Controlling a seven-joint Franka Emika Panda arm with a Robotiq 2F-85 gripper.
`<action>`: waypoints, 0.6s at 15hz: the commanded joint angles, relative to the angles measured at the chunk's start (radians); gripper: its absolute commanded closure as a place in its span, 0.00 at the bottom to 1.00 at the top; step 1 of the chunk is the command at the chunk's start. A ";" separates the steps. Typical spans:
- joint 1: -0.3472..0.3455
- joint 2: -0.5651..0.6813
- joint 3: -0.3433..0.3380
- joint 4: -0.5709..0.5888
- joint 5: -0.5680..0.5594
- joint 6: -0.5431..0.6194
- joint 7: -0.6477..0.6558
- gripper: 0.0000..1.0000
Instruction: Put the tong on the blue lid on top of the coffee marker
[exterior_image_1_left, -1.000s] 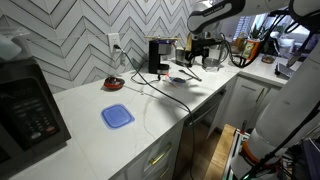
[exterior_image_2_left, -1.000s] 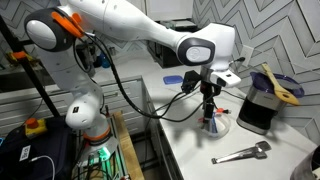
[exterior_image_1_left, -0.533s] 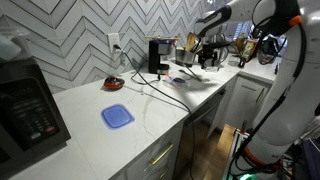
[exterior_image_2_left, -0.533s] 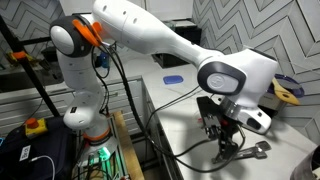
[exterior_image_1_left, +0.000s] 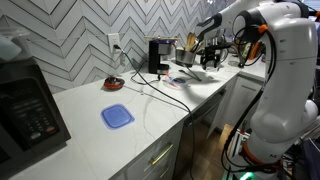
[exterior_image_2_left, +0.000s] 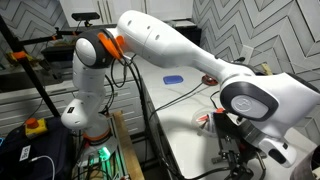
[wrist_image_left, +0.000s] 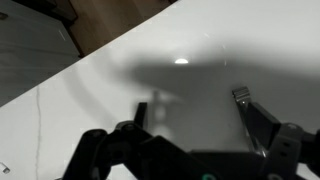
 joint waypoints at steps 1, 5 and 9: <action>-0.070 0.027 0.054 0.045 0.041 -0.017 -0.188 0.00; -0.160 0.106 0.105 0.142 0.169 -0.071 -0.403 0.00; -0.223 0.153 0.166 0.216 0.230 -0.224 -0.544 0.00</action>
